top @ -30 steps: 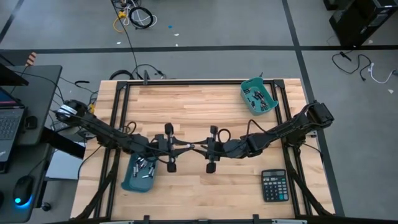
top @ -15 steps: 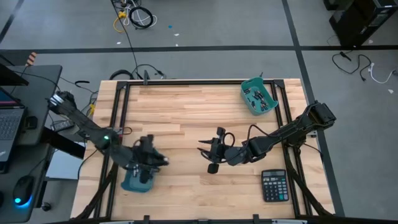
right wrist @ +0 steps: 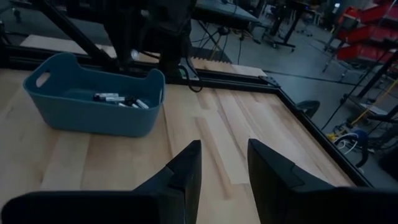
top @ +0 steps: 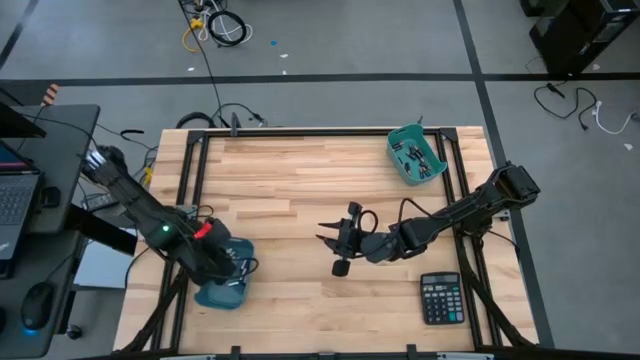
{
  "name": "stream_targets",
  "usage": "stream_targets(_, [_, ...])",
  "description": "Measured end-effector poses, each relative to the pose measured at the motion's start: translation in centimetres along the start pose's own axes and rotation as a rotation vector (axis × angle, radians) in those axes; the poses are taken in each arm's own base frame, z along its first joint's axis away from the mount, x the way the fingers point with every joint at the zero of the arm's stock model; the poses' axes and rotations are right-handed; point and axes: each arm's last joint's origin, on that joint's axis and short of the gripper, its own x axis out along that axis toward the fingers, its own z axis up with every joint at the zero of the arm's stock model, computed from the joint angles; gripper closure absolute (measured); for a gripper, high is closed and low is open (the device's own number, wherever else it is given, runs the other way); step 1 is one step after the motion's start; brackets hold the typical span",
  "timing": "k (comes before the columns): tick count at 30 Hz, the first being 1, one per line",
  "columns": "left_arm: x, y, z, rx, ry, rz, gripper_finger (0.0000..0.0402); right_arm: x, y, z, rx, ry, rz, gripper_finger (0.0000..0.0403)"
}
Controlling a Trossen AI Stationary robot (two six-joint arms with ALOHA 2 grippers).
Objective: Sort batteries
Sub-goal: Put the silver battery into the blue bin, then adjust the blue bin
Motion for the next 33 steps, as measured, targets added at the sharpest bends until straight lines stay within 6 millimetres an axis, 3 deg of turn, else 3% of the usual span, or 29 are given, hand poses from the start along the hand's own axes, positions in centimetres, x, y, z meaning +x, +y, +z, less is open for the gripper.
stream_targets(10, [2.1, -1.2, -0.6, 0.025, 0.043, 0.095, 0.0334, 0.0, 0.0, 0.1, 0.001, -0.006, -0.001, 0.0288])
stream_targets(20, [2.1, -1.2, -0.7, 0.028, 0.042, 0.097, 0.0264, 0.0, 0.1, 0.1, 0.008, -0.010, 0.002, 0.0288])
stream_targets(27, [2.1, -1.4, -0.6, 0.050, 0.023, 0.069, 0.0255, 0.0, 0.1, 0.1, 0.006, -0.010, 0.002, 0.0288])
stream_targets(33, [1.6, -2.7, -0.1, 0.129, -0.059, -0.062, 0.0254, 0.2, -0.3, 0.1, 0.043, -0.007, -0.010, 0.0289])
